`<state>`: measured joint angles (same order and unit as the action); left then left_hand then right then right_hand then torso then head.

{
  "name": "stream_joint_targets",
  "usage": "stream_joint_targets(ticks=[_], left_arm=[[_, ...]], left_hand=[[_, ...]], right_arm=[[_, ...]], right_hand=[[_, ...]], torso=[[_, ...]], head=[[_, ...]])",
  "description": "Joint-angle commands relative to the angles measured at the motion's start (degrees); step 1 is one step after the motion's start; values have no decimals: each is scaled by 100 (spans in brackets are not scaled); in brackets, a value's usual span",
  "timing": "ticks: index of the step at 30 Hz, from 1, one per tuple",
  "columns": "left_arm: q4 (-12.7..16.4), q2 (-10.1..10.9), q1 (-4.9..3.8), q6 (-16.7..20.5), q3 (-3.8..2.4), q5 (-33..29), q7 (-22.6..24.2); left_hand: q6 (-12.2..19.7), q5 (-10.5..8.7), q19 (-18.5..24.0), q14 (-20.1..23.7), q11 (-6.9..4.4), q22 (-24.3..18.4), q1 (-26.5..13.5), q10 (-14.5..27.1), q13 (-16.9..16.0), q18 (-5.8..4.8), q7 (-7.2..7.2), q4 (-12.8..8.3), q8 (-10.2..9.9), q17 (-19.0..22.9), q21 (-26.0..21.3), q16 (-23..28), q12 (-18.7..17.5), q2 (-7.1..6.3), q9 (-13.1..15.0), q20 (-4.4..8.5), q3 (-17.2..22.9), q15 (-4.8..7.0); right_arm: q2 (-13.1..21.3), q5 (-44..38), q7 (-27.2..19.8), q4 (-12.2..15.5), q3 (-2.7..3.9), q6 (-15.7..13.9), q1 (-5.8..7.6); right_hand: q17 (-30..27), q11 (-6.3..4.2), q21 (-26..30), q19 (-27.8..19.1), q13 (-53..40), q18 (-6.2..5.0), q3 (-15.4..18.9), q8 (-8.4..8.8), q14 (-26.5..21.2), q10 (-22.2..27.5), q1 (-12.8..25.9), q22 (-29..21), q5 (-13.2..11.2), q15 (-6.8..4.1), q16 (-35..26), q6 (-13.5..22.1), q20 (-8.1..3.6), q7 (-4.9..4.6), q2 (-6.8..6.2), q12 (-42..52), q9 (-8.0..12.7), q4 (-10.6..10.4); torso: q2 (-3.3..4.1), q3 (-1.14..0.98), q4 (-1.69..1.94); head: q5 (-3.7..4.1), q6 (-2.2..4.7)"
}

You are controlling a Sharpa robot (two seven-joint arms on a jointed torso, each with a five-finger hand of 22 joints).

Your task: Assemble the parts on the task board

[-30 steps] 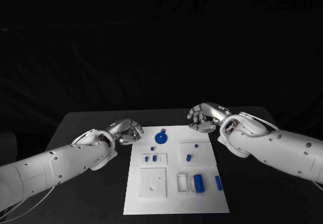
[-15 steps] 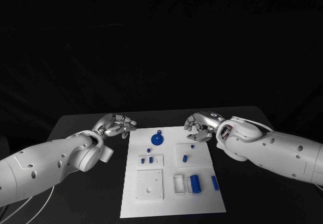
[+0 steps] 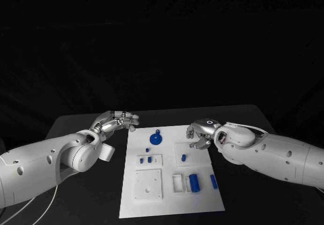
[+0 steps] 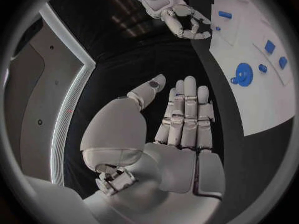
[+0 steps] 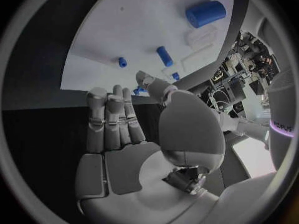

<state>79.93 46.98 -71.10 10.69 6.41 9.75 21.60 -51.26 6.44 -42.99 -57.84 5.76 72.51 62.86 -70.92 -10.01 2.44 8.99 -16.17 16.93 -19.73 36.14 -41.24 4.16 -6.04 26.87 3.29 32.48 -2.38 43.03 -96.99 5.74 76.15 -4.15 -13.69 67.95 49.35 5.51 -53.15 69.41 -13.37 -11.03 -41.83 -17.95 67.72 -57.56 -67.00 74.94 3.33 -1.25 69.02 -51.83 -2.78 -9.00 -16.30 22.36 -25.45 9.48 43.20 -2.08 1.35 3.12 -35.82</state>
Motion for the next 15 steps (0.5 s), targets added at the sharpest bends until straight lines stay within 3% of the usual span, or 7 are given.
stream_joint_targets(ticks=[1,11,15], left_arm=[[7,-16,-8,-398,-4,-365,116],[12,-32,-8,-397,-4,-401,110],[5,-32,-8,-407,-4,-401,109]], left_hand=[[57,25,6,-6,11,13,-31,24,13,-36,1,-3,35,-4,-37,111,-15,10,4,-34,-43,-53],[76,45,3,-26,29,21,-33,31,22,-19,21,0,33,-23,-53,188,-15,19,1,-53,-59,-66],[86,48,-2,-42,45,25,-37,35,26,-13,25,1,30,-36,-58,213,-16,21,0,-57,-67,-67]], right_arm=[[-56,-287,60,-51,-2,63,-18],[-168,-330,56,-244,-31,135,-85],[-190,-390,53,-301,-40,137,-115]], right_hand=[[-21,25,58,25,44,-397,-7,19,-29,-27,-60,18,-41,55,12,98,-9,1,-30,-71,21,0],[-50,24,72,53,120,-397,-42,-17,-13,-117,-69,19,-42,55,25,56,-1,3,-7,-167,18,-23],[-69,-28,67,84,134,-397,-92,-107,18,-316,-84,29,-46,9,45,-90,7,54,40,-153,-16,-60]], torso=[[6,2,-2],[6,1,3],[5,5,3]], head=[[-4,-13],[-3,-43],[-1,-50]])
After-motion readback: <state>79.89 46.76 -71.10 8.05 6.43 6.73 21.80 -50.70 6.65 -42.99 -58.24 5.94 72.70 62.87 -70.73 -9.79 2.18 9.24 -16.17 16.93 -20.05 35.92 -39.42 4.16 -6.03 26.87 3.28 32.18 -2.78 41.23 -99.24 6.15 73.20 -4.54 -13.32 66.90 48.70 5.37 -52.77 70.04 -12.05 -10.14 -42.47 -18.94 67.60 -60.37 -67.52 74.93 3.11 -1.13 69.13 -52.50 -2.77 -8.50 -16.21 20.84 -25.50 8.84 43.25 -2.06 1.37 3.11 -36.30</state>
